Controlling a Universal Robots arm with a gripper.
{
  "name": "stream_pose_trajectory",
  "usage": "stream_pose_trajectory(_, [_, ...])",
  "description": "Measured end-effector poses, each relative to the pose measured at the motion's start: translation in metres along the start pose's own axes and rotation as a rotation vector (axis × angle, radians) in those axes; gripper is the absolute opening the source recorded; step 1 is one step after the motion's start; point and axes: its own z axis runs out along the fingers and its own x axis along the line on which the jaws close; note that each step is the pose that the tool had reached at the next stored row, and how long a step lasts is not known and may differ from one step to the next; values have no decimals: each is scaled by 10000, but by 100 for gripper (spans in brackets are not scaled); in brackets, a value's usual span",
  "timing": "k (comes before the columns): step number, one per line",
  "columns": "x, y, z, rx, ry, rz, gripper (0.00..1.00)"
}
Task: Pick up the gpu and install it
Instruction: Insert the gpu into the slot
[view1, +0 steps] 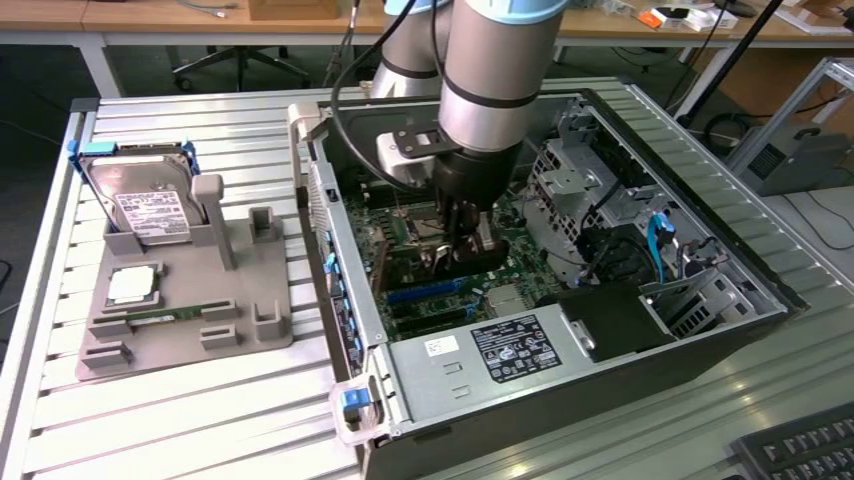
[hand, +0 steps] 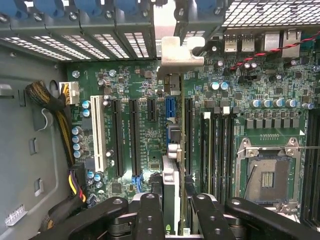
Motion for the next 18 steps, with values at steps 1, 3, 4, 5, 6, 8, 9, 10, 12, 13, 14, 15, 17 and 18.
stream_pose_trajectory(1, [0, 5, 1, 1, -1, 2, 27])
stream_pose_trajectory(3, [0, 10, 3, 1, -2, 1, 27])
stream_pose_trajectory(4, [0, 14, 4, 0, -1, 1, 27])
stream_pose_trajectory(5, [0, 16, 5, 0, 0, 0, 27])
stream_pose_trajectory(6, [1, 20, 7, 0, 1, 0, 27])
stream_pose_trajectory(8, [0, 27, 10, 0, 0, 1, 27])
stream_pose_trajectory(9, [0, 30, 12, 0, 0, 0, 27])
stream_pose_trajectory(10, [0, 36, 13, 1, -2, 1, 27])
stream_pose_trajectory(12, [1, 51, 14, 1, -2, 1, 27])
stream_pose_trajectory(13, [1, 58, 14, 0, 0, 0, 27])
stream_pose_trajectory(14, [1, 65, 14, 0, 0, 0, 27])
stream_pose_trajectory(15, [6, 81, 15, 0, 0, 0, 27])
stream_pose_trajectory(17, [26, 99, 15, 0, 2, 0, 27])
stream_pose_trajectory(18, [27, 106, 16, 0, 8, 2, 27])
